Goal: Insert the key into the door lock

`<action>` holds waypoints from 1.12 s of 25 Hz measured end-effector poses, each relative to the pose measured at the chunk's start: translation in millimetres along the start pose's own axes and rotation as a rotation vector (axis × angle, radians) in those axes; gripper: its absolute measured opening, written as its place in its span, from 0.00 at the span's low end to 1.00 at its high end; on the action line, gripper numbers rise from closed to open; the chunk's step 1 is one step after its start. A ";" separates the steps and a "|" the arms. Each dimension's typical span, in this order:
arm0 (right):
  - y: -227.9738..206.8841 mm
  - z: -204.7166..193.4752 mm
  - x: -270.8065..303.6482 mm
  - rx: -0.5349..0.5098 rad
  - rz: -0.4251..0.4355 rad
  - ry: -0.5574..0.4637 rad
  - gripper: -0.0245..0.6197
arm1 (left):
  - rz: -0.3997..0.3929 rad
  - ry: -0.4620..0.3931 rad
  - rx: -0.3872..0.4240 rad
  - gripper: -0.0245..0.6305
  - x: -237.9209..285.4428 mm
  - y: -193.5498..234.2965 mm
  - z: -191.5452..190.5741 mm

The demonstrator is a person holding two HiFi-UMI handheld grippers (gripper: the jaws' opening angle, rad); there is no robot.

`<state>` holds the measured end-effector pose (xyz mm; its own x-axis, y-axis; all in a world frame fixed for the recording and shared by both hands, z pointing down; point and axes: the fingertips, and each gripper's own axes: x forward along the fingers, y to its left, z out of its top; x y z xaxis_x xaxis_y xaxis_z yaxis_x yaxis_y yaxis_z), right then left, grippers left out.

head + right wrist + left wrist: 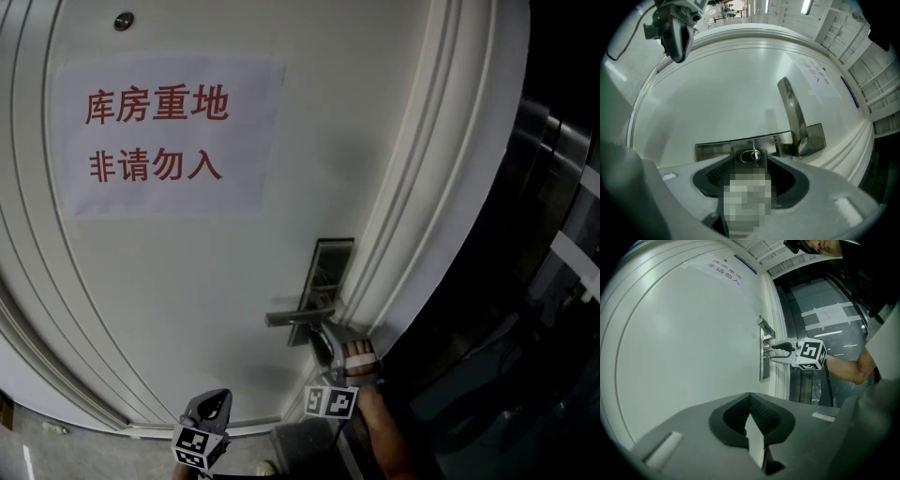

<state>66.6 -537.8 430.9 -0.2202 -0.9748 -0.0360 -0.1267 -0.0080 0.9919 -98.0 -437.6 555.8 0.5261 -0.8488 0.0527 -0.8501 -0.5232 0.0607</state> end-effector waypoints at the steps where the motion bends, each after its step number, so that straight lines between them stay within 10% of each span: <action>1: -0.8 1.1 -0.6 0.004 -0.002 -0.006 0.38 | -0.001 0.000 0.001 0.04 -0.3 -0.6 0.3; 28: -16.2 15.6 -57.6 0.193 -0.062 -0.019 0.06 | -0.025 -0.032 0.040 0.04 -26.6 -21.5 19.5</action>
<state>66.2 -478.0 415.1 -0.2243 -0.9693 -0.1007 -0.3234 -0.0234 0.9460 -94.1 -405.3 533.7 0.5463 -0.8373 0.0192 -0.8375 -0.5460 0.0221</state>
